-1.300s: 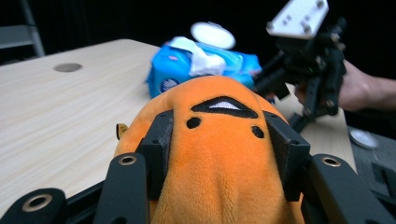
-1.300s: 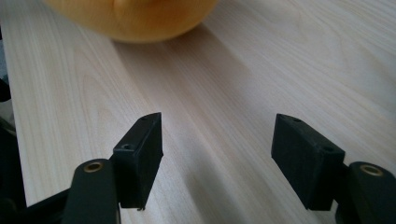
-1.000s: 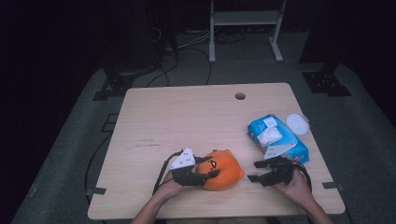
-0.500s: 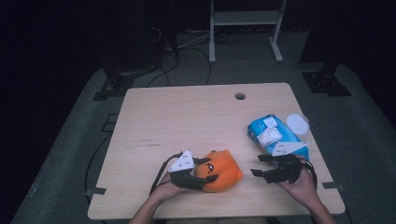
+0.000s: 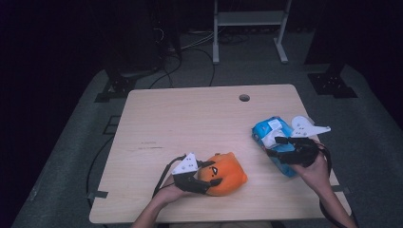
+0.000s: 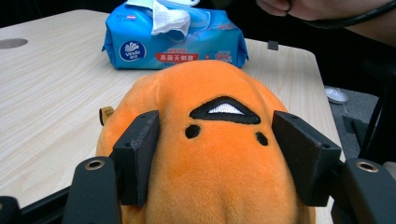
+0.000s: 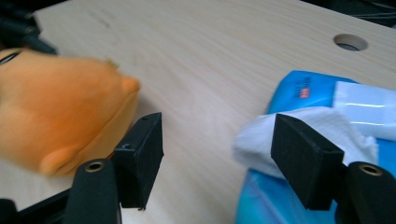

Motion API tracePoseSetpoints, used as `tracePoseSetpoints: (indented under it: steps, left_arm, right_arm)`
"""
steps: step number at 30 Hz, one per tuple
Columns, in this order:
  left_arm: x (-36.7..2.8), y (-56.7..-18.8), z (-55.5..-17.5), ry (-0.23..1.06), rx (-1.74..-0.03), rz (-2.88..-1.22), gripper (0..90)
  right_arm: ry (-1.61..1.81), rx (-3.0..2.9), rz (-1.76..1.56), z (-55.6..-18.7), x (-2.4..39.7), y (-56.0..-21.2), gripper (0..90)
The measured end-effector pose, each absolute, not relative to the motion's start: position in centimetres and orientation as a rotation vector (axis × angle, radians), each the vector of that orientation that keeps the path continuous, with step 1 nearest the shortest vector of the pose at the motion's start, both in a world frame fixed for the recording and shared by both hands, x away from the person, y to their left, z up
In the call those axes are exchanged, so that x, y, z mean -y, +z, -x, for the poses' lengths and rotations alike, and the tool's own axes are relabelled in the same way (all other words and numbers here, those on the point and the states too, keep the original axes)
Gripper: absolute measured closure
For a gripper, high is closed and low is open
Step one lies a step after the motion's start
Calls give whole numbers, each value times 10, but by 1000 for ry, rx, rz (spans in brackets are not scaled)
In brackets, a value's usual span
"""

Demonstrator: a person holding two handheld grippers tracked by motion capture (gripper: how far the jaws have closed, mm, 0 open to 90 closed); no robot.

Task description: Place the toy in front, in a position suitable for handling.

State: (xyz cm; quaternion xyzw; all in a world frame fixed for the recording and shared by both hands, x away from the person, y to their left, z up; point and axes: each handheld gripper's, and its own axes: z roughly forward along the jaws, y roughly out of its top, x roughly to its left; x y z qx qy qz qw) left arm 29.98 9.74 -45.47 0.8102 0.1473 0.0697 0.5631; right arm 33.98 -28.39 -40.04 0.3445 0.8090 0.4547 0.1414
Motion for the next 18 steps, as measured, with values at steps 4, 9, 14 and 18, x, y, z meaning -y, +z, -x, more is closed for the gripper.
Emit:
tracePoseSetpoints:
  steps: [4, 9, 14, 18]
  left_arm:
    - [-98, -455, -300, 158, -345, -1905, 343]
    - [-98, -456, -300, 148, -344, -1903, 336]
    - [-98, -456, -299, 152, -341, -1904, 329]
    - [-98, -457, -298, 154, -340, -1905, 325]
  right_arm:
    - [1292, -2298, -1047, -357, 289, -404, 331]
    - [1240, -2287, -1098, -369, 289, -413, 354]
    - [1194, -2258, -1157, -372, 289, -426, 462]
    - [1121, -2243, -1154, -372, 286, -429, 534]
